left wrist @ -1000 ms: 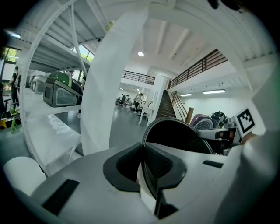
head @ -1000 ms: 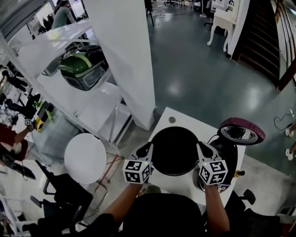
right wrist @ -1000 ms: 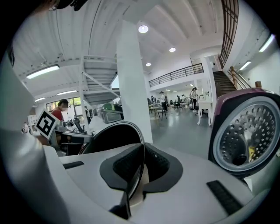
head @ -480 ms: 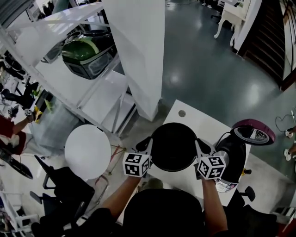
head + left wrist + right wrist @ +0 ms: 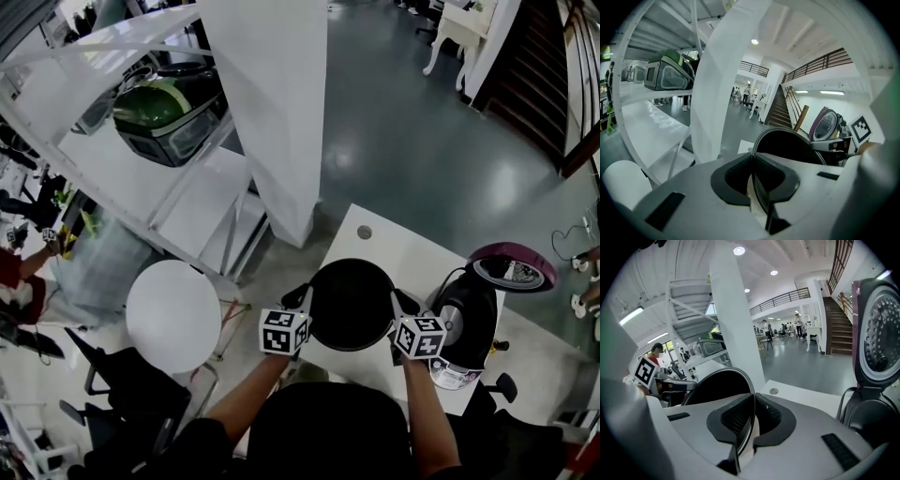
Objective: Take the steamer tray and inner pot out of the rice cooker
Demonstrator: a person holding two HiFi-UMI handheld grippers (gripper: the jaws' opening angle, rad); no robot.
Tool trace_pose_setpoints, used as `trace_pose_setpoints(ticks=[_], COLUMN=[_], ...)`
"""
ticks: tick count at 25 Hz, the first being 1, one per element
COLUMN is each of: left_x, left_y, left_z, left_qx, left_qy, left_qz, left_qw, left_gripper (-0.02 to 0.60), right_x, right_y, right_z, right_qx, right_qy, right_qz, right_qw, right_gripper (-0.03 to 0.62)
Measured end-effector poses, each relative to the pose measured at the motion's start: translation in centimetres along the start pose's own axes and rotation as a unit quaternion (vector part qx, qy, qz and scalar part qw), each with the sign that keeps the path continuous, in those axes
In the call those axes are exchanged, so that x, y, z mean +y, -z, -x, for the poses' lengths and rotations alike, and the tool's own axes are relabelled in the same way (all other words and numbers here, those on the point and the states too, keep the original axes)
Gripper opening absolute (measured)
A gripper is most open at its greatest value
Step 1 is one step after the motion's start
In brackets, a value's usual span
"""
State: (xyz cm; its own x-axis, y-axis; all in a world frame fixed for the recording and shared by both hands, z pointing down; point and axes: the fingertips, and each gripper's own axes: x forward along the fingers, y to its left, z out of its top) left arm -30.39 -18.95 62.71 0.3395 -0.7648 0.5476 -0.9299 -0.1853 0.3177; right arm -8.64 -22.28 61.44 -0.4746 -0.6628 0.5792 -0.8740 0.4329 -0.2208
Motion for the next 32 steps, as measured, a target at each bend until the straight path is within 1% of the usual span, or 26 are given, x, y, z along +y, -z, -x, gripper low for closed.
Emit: trace_pose_setpoints(ticks=[4, 8, 15, 18, 23, 32], left_x=[0.4, 1.1, 1.3, 1.4, 1.5, 1.8], left_y=[1.4, 3.2, 5.2, 5.9, 7.2, 8.2], left_z=[-1.6, -2.7, -4.3, -5.0, -5.6, -6.5], left_qx=[0.023, 0.043, 0.073, 0.085, 0.104, 0.121], left_qy=[0.005, 0.003, 0.012, 0.017, 0.024, 0.026], left_qz=[0.0, 0.008, 0.011, 0.012, 0.024, 0.035], left_qw=[0.9997, 0.999, 0.9972, 0.9961, 0.994, 0.9917], left_gripper=[0.025, 0.023, 0.023, 0.022, 0.021, 0.02], right_x=[-0.8, -1.0, -2.5, -2.9, -3.3, -3.8], right_y=[1.8, 3.8, 7.1, 7.9, 9.0, 10.6], right_z=[-1.0, -2.1, -3.4, -3.9, -4.4, -5.1], right_qx=[0.022, 0.045, 0.081, 0.093, 0.111, 0.135], right_qy=[0.009, 0.017, 0.03, 0.036, 0.041, 0.043], right_qz=[-0.002, 0.004, -0.012, -0.02, -0.018, -0.031], right_qw=[1.0, 0.999, 0.996, 0.995, 0.993, 0.989], right_gripper=[0.02, 0.02, 0.02, 0.021, 0.023, 0.023])
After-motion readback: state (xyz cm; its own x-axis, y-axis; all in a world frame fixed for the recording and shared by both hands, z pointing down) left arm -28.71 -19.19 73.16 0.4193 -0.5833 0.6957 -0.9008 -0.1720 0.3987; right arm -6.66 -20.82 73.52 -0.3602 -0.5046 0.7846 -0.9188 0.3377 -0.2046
